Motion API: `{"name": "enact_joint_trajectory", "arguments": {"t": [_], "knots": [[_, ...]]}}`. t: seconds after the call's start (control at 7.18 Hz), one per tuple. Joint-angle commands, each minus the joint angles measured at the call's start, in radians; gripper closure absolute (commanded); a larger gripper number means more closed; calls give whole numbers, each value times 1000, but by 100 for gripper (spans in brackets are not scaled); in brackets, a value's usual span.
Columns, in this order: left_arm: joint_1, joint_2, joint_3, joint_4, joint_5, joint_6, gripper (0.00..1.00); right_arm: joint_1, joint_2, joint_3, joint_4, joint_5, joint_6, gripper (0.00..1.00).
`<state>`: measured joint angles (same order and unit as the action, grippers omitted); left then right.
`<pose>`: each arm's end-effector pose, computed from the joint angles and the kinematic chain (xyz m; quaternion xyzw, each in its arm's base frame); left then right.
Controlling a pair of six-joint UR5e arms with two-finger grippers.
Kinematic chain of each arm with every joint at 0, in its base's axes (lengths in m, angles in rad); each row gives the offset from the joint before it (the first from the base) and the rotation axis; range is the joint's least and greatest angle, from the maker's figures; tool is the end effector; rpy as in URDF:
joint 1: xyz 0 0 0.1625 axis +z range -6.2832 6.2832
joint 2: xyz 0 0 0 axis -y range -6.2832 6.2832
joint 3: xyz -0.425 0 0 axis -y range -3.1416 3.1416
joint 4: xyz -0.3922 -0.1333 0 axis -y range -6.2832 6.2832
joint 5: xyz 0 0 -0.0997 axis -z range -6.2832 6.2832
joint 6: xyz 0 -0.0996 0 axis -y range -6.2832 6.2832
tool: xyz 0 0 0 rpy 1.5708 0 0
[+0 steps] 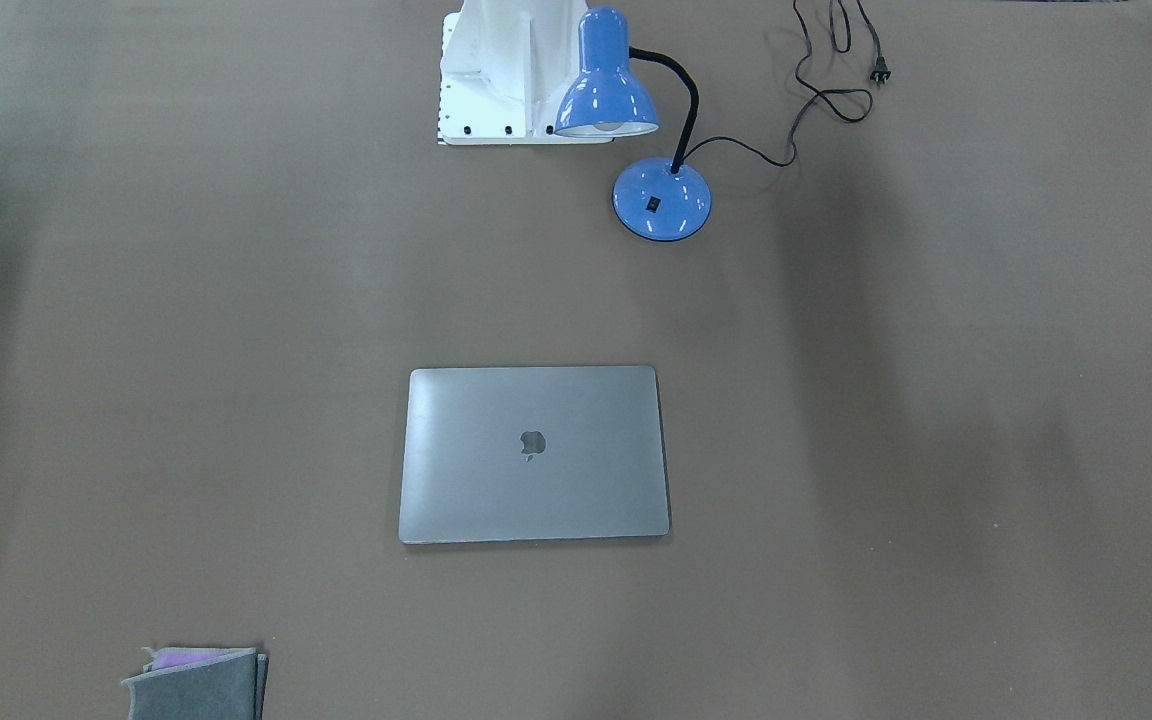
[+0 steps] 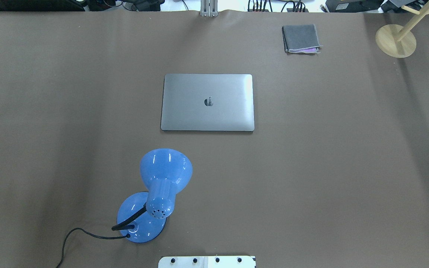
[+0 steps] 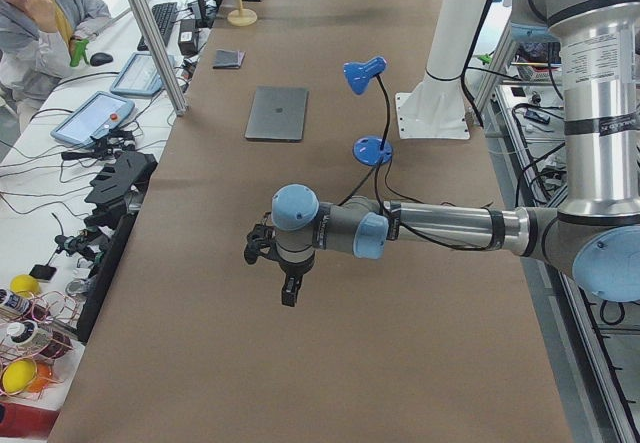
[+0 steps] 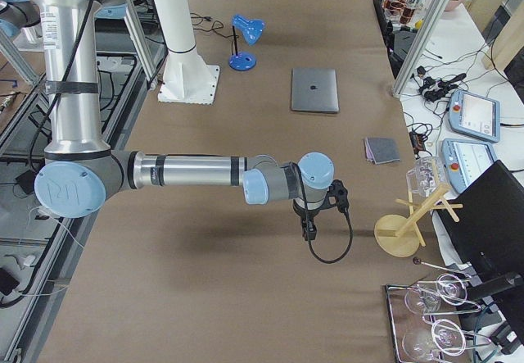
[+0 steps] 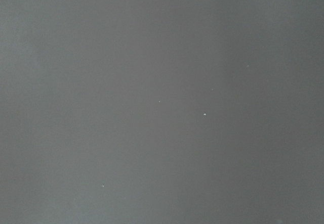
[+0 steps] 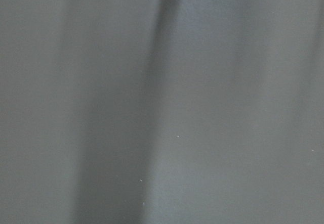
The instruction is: Close laptop
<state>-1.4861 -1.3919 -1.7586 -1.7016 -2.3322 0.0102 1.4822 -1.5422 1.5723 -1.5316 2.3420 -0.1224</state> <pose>-0.0284 -0.4293 0.6347 0.0510 0.3728 0.0698 0.9239 0.0186 -0.5122 0.6399 0.0384 -0.3753 -0.1105 0.9195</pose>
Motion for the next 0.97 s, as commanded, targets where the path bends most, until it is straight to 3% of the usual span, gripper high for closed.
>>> {"name": "enact_joint_trajectory", "arguments": {"t": [0.0,0.84], "knots": [[-8,46,2,2,-1,1,3,-9,37,6,-87,-41,-63,0],[-17,20,-2,-9,-12,-9,2,-29,30,54,-87,-49,-69,0]]}}
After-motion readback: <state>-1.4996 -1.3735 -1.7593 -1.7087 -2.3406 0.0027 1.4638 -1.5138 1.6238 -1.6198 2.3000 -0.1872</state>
